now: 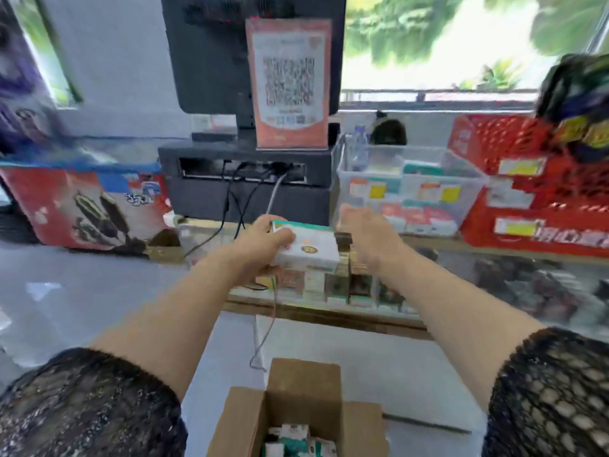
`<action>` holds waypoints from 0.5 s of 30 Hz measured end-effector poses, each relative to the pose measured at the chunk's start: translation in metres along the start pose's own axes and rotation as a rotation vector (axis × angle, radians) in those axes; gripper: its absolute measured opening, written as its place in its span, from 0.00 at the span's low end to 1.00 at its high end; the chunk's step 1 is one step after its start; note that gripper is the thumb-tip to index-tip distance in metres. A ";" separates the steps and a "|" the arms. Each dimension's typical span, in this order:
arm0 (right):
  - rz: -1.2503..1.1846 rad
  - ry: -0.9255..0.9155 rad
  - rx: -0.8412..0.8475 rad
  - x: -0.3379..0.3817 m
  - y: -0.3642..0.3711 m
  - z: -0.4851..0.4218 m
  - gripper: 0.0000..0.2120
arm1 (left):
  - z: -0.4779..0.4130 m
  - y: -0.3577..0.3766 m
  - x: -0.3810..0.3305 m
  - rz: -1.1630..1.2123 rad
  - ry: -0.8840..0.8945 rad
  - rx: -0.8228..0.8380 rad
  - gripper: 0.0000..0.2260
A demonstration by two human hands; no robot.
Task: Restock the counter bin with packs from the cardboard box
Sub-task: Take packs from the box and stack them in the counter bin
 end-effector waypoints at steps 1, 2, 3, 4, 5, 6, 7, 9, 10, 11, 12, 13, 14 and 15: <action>0.014 -0.014 -0.031 0.020 -0.026 0.002 0.20 | 0.007 0.004 -0.031 0.030 0.025 0.013 0.06; 0.013 -0.033 -0.063 0.037 -0.049 0.003 0.19 | 0.014 0.008 -0.058 0.050 0.053 0.018 0.06; 0.008 -0.056 -0.088 0.054 -0.072 0.002 0.16 | 0.020 0.012 -0.087 0.067 0.088 0.018 0.07; -0.002 -0.079 -0.100 0.068 -0.089 0.003 0.13 | 0.025 0.016 -0.108 0.076 0.110 0.015 0.09; -0.014 -0.101 -0.111 0.078 -0.102 0.003 0.11 | 0.028 0.020 -0.124 0.093 0.121 0.013 0.10; -0.019 -0.129 -0.118 0.089 -0.119 0.003 0.11 | 0.031 0.024 -0.141 0.113 0.118 0.018 0.10; -0.020 -0.143 -0.127 0.097 -0.133 0.003 0.14 | 0.033 0.029 -0.154 0.139 0.104 0.028 0.10; 0.008 -0.150 -0.156 0.107 -0.156 -0.001 0.18 | 0.032 0.038 -0.174 0.180 0.079 0.054 0.10; 0.024 -0.140 -0.161 0.109 -0.164 -0.005 0.17 | 0.030 0.041 -0.183 0.194 0.066 0.063 0.10; 0.022 -0.133 -0.168 0.109 -0.171 -0.011 0.15 | 0.027 0.044 -0.190 0.214 0.054 0.075 0.10; 0.004 -0.132 -0.172 0.110 -0.176 -0.018 0.12 | 0.024 0.047 -0.196 0.226 0.045 0.086 0.10; -0.010 -0.127 -0.174 0.111 -0.180 -0.026 0.10 | 0.019 0.050 -0.200 0.239 0.035 0.098 0.10; -0.013 -0.128 -0.171 0.111 -0.184 -0.033 0.09 | 0.013 0.052 -0.203 0.247 0.022 0.104 0.10; -0.004 -0.131 -0.166 0.111 -0.186 -0.040 0.11 | 0.006 0.054 -0.206 0.257 0.013 0.108 0.09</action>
Point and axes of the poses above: each hand's wrist, its own z-axis away from the middle knuckle, its own y-axis out of the palm, x = y × z, the point moved 10 cm from there along -z, towards the middle knuckle, and after that the axes turned 10 degrees about z, right-handed, at the moved point
